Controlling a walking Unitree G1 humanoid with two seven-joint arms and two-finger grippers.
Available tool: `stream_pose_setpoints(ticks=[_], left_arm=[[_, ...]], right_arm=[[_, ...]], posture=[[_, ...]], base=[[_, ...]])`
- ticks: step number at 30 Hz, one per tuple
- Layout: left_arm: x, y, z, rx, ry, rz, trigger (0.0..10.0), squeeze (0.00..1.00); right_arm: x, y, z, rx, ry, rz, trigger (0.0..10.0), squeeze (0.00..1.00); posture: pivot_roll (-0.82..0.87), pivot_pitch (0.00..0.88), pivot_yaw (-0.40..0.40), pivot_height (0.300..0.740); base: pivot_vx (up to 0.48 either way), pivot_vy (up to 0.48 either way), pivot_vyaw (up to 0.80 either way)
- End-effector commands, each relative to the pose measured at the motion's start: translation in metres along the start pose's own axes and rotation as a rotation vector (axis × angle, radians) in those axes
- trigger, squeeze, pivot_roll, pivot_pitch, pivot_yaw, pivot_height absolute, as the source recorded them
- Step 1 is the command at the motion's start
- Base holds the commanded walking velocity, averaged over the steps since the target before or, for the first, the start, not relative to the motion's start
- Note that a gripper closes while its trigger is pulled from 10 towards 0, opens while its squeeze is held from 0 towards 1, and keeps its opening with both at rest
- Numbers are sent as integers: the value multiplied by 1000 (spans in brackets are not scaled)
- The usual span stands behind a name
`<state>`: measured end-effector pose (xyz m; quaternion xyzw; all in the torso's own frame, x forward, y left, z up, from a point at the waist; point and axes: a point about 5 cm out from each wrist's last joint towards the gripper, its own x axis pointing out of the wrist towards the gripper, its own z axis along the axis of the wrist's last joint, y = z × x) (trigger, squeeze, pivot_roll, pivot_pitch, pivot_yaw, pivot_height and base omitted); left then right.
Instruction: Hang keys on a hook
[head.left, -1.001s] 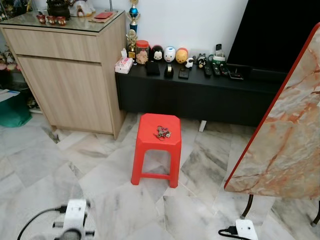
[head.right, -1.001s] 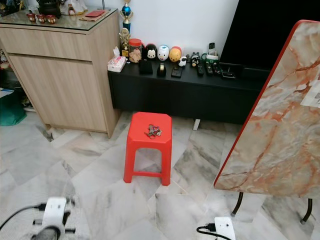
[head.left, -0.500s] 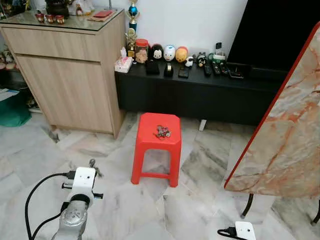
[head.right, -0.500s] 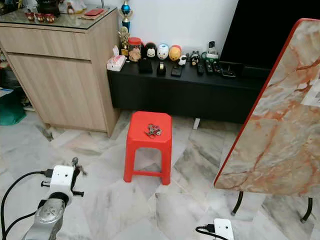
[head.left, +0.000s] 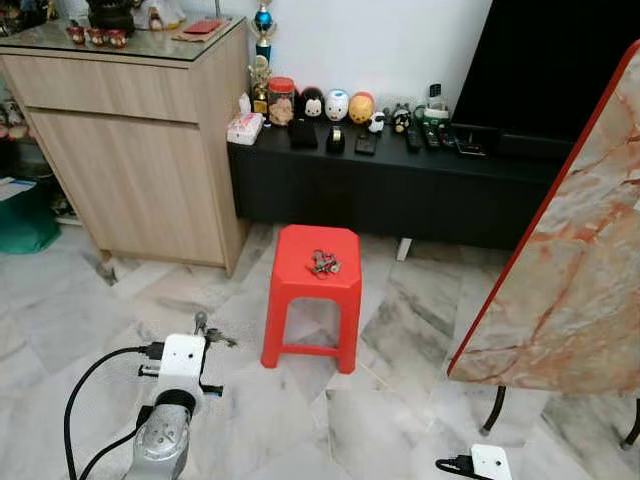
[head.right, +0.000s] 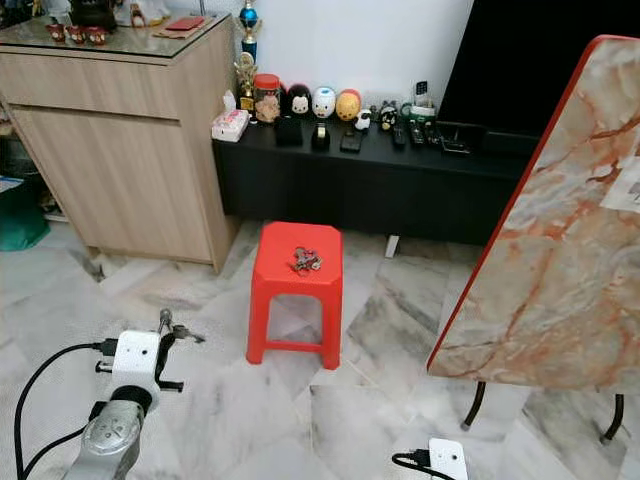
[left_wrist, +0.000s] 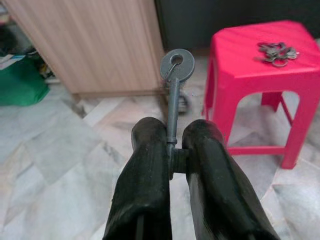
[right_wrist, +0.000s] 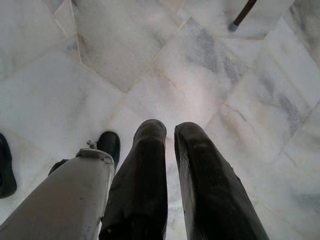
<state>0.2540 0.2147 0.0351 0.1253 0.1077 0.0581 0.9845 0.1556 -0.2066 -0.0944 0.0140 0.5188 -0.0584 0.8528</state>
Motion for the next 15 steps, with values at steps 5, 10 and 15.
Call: stream_pose_setpoints(ticks=[5, 10, 15], left_arm=[[-2, 30, -37, -40, 161, 102, 10000, 0], [-14, 46, -72, -31, 343, 131, 10000, 0], [-32, 53, -100, -21, 480, 150, 10000, 0]], right_arm=[[0, 0, 0, 6, 3, 5, 10000, 0], [0, 2, 0, 9, 4, 10, 10000, 0], [0, 2, -2, 10, 8, 8, 10000, 0]], posture=[[71, 0, -90, 740], [52, 0, -79, 740], [40, 0, -64, 740]], base=[[0, -201, 0], [0, -254, 0], [0, -254, 0]])
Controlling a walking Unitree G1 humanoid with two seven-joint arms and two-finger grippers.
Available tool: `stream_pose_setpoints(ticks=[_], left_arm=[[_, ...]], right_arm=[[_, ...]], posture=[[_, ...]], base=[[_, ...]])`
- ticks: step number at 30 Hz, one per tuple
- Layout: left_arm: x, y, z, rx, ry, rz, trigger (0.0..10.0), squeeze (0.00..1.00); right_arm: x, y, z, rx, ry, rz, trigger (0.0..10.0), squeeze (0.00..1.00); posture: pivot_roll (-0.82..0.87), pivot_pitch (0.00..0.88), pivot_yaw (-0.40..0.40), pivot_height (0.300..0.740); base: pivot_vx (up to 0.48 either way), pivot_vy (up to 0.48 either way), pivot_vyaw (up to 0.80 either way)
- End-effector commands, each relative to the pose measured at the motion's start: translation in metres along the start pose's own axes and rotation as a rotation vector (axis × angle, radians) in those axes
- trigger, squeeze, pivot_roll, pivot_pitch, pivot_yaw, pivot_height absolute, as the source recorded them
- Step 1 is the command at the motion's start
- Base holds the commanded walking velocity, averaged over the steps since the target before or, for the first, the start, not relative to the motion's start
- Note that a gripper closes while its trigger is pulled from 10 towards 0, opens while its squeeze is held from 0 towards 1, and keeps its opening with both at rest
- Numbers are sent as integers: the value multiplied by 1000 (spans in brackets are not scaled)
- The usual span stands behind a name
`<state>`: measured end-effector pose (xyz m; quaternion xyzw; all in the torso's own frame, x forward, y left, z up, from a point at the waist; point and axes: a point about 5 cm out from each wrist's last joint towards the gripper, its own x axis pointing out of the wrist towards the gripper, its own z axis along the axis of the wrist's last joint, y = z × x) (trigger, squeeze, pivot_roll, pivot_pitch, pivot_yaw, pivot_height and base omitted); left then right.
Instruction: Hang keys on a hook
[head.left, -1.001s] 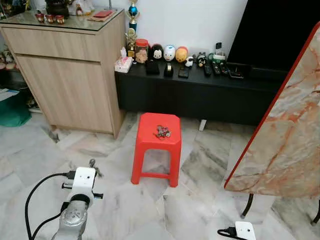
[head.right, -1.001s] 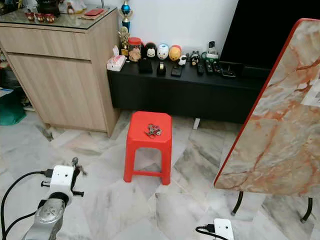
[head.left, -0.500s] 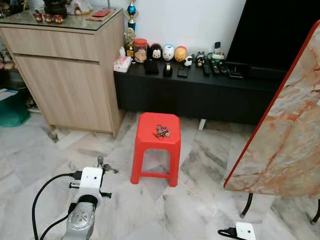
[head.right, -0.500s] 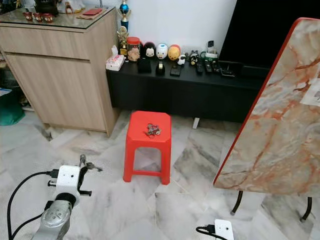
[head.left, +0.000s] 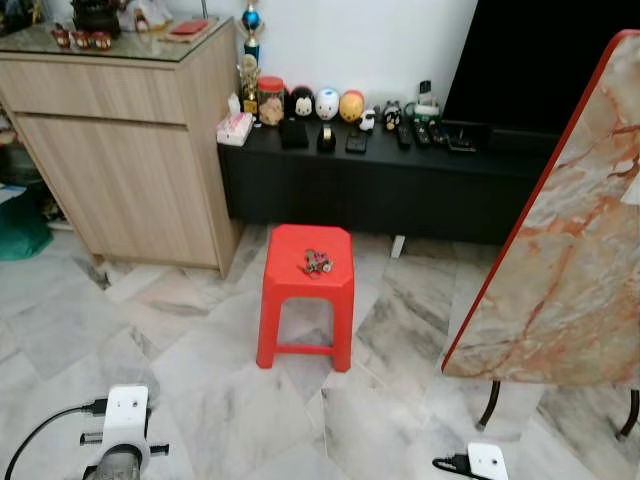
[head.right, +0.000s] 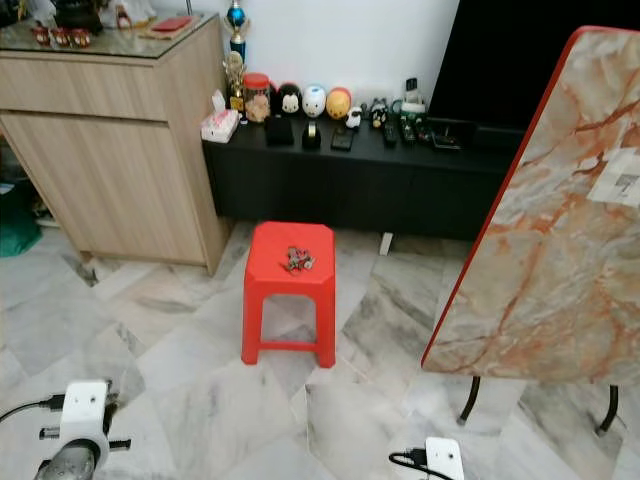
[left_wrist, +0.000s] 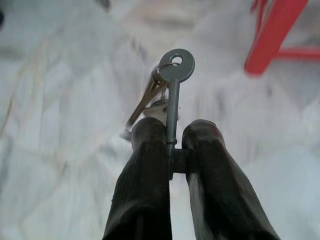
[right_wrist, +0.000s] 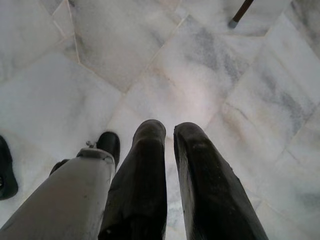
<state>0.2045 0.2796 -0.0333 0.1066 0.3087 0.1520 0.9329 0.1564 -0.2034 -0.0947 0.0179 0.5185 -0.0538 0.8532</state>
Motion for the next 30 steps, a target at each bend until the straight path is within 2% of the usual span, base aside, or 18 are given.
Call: stream_pose_setpoints(ticks=[1, 7, 11, 21, 30], left_arm=[[-4, 3, -20, -5, 80, 8, 10000, 0], [-13, -12, -42, -3, 157, -28, 10000, 0], [-15, -17, -46, -1, 172, -40, 10000, 0], [-16, -21, -50, 7, 187, -54, 10000, 0], [-19, -12, -57, 16, 211, -54, 10000, 0]], right_arm=[[0, 0, -3, 10, 10, -3, 10000, 0], [0, 0, -2, -1, 11, 1, 10000, 0], [0, 1, -2, -6, 12, 4, 10000, 0], [0, -1, -2, -28, 23, 3, 10000, 0], [0, 3, -5, -26, 26, 10, 10000, 0]], posture=[[39, 0, -63, 740], [47, 0, -69, 740], [48, 0, -72, 740], [44, 0, -72, 740], [49, 0, -62, 740]], base=[[0, -255, 0], [0, -281, 0], [0, -336, 0], [0, -337, 0], [0, -337, 0]])
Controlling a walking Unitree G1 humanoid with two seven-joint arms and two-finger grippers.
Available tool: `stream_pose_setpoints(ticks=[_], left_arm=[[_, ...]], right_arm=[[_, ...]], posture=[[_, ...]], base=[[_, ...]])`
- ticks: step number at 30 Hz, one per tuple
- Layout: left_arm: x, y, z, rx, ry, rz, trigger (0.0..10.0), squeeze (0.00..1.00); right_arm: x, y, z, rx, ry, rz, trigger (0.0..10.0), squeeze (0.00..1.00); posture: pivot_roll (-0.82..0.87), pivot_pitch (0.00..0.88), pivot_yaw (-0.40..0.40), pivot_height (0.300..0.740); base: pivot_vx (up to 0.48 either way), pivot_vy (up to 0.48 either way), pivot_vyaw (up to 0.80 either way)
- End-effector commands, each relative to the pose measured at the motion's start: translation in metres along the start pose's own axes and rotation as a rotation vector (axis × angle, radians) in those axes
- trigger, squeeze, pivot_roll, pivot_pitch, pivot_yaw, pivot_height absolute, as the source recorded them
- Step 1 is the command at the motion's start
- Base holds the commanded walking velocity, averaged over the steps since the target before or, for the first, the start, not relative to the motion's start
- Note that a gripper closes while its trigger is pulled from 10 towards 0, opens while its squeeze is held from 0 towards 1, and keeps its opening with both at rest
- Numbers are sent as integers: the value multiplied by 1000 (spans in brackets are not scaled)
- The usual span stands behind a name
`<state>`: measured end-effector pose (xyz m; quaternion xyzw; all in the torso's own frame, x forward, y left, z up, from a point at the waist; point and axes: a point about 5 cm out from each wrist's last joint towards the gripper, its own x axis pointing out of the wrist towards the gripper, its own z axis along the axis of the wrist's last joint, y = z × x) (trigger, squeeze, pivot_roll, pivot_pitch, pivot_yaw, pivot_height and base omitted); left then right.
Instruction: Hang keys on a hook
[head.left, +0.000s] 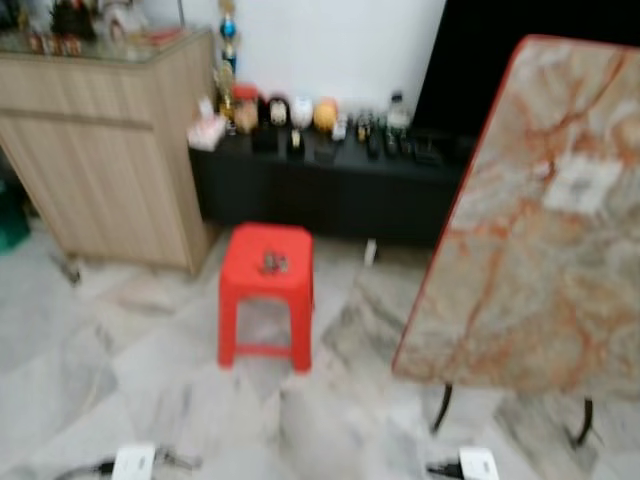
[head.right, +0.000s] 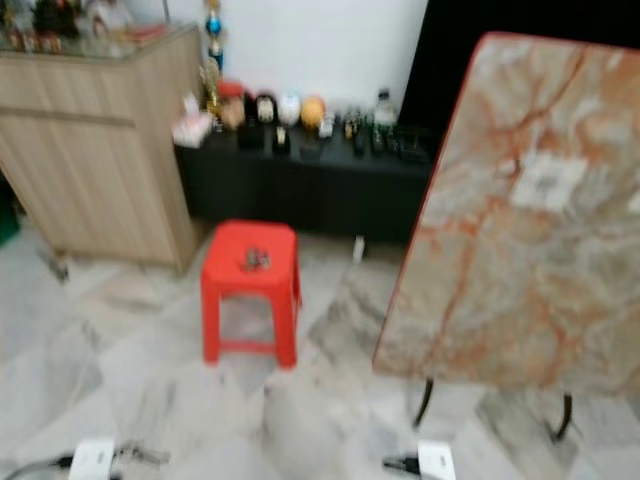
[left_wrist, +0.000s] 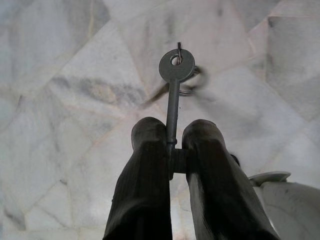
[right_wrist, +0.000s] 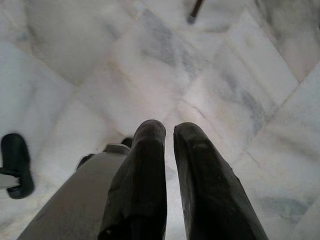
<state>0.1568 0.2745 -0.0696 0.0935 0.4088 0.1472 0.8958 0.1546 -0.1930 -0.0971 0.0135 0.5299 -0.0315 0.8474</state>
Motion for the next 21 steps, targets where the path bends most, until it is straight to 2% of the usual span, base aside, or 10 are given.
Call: stream_pose_setpoints(ticks=[1, 9, 14, 15, 21], left_arm=[[0, -7, -1, 3, -1, -27, 10000, 0], [1, -1, 7, -4, -40, -14, 10000, 0], [4, 4, 17, -13, -80, 2, 10000, 0], [5, 5, 26, -22, -117, 9, 10000, 0], [7, 0, 40, -44, -178, 2, 10000, 0]], right_arm=[[-1, -7, -2, 8, -1, -22, 10000, 0], [-1, -6, -3, 19, -1, -30, 10000, 0], [-1, -6, -3, -10, 8, -28, 10000, 0], [-1, -6, -2, -18, 12, -25, 10000, 0], [-1, -7, -2, -14, 12, -25, 10000, 0]], posture=[[50, 0, -61, 740], [58, 0, -50, 740], [59, 0, -48, 740], [58, 0, -51, 740], [48, 0, -55, 740]], base=[[0, -337, 0], [0, 0, 0], [0, 0, -745], [0, 0, -744], [0, 0, -744]])
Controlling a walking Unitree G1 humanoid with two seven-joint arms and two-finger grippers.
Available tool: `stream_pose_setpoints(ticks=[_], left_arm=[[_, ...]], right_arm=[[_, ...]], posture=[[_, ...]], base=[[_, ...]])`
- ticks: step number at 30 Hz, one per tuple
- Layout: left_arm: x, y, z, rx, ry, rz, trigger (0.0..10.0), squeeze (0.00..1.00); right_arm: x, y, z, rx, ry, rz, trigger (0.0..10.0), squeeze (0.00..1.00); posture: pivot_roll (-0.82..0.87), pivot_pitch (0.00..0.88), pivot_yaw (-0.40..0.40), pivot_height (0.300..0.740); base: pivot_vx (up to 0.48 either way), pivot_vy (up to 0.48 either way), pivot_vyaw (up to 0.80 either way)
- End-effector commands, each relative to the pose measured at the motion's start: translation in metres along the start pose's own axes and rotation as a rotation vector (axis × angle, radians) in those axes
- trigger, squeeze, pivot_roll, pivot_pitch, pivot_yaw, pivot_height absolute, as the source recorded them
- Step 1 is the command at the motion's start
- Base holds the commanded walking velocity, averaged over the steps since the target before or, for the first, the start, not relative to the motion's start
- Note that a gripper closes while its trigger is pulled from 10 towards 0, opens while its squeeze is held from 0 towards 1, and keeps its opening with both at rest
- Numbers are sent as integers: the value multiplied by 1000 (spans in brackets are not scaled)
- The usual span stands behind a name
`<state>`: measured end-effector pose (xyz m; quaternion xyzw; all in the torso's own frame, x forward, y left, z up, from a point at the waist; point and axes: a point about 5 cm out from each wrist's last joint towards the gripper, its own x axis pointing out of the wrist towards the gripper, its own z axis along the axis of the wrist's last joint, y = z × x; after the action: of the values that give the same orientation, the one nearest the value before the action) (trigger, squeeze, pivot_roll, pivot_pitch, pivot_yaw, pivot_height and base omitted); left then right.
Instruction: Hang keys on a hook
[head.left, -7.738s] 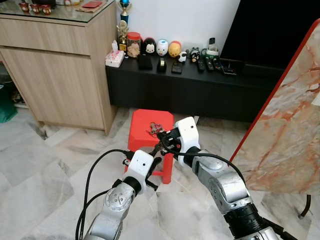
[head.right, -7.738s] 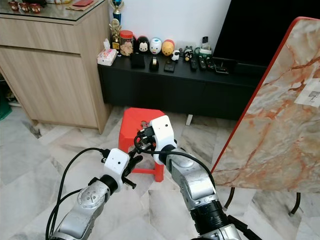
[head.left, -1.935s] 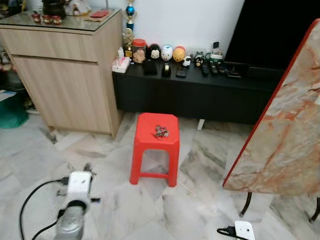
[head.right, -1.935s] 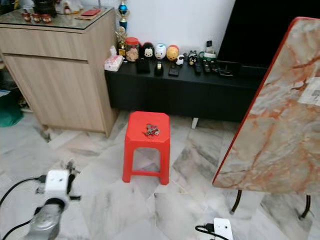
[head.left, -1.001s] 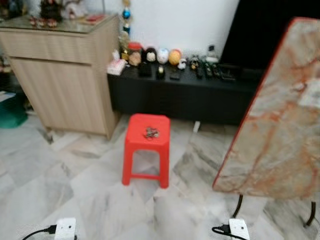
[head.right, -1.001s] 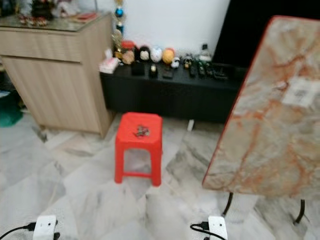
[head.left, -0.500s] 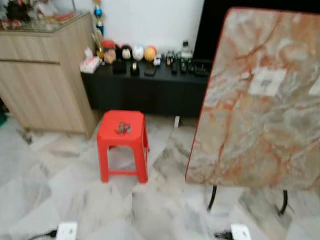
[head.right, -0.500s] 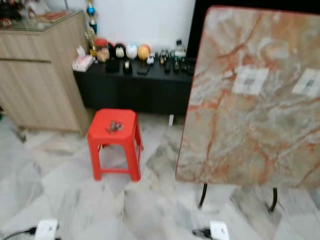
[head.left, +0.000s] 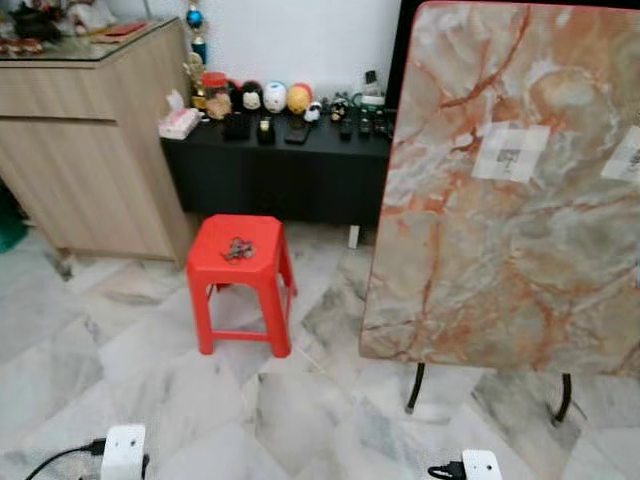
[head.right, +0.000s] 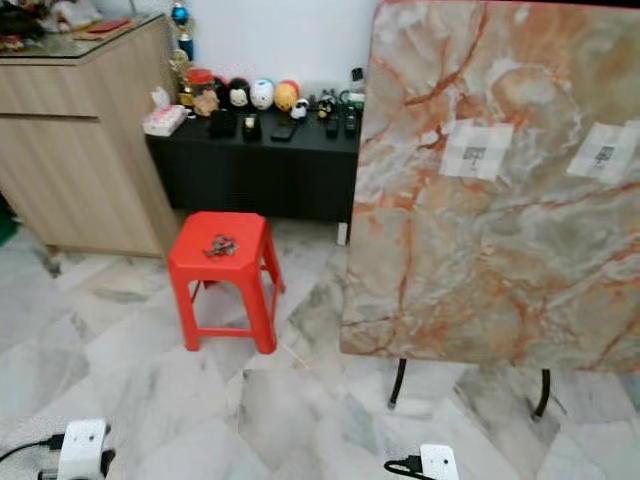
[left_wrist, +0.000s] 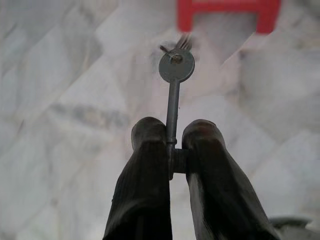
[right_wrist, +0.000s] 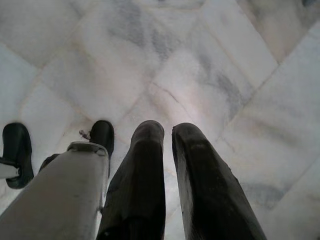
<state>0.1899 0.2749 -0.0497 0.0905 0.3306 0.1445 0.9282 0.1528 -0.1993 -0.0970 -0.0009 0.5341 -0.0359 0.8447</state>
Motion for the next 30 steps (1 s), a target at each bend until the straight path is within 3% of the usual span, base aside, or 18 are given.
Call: stream_pose_setpoints(ticks=[1, 9, 30], left_arm=[[1, -4, 4, -37, -18, 8, 10000, 0], [0, -17, 11, -14, -75, -18, 10000, 0], [1, -19, 17, -7, -114, -19, 10000, 0]], right_arm=[[0, -1, 0, 4, 4, -3, 10000, 0], [0, -3, 0, -5, 11, 0, 10000, 0], [0, -3, 1, -9, 10, 2, 10000, 0]], posture=[[46, 0, -56, 740], [54, 0, -65, 740], [58, 0, -70, 740]], base=[[0, 480, -744], [0, 206, -734], [0, 0, -731]])
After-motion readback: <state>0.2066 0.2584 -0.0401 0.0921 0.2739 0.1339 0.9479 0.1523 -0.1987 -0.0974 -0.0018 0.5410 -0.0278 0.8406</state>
